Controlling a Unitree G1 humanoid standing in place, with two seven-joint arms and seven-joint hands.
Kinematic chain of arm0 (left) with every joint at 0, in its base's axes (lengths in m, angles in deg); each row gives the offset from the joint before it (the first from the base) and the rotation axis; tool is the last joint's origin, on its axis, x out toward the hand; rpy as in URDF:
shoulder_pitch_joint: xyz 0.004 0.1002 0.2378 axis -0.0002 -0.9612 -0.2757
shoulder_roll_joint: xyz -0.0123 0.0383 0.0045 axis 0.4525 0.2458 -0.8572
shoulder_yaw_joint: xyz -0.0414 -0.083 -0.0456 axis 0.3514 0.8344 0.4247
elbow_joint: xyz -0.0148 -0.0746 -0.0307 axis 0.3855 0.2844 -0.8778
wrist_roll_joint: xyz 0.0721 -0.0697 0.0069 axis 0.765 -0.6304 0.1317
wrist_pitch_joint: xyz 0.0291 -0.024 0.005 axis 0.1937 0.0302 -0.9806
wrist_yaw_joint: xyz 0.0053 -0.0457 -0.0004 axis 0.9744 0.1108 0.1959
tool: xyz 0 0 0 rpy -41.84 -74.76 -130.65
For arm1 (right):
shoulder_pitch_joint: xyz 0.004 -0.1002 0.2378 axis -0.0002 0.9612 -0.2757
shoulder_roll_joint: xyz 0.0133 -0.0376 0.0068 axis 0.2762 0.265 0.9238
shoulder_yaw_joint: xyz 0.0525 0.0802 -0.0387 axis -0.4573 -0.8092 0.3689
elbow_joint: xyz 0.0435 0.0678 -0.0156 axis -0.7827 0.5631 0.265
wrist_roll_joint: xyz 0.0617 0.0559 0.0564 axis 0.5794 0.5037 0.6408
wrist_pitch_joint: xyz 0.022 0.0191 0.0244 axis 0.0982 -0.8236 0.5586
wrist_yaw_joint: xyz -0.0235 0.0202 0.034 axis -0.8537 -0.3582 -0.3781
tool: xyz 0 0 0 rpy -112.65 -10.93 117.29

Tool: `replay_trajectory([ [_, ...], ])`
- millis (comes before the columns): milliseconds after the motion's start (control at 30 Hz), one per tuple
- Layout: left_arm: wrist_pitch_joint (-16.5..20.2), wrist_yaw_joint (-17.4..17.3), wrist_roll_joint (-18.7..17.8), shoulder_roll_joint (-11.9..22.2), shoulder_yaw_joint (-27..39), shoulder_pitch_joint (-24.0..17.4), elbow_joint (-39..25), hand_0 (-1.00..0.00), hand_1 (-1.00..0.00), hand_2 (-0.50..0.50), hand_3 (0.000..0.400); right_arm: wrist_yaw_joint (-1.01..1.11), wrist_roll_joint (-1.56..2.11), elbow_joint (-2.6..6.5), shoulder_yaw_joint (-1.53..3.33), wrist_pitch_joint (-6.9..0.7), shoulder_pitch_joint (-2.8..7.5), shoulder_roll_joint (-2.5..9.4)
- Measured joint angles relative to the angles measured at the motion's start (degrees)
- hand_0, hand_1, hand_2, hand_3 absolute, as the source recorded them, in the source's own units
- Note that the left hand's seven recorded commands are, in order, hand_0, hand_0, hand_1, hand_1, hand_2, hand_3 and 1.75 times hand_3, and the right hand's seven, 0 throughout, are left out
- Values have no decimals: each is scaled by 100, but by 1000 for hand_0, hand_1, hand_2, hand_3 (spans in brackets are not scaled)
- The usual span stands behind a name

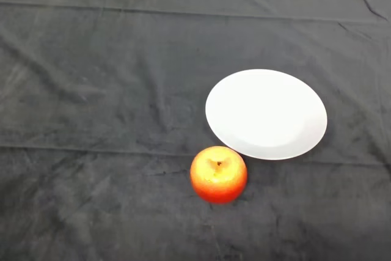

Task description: Move the apple to the plate

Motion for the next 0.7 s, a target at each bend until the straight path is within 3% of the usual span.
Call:
replay_trajectory([
  [700, -46, -4, 65, 0, 29, 4, 2, 0, 0, 0, 0, 0, 0, 0, 0, 0, 0, 0],
])
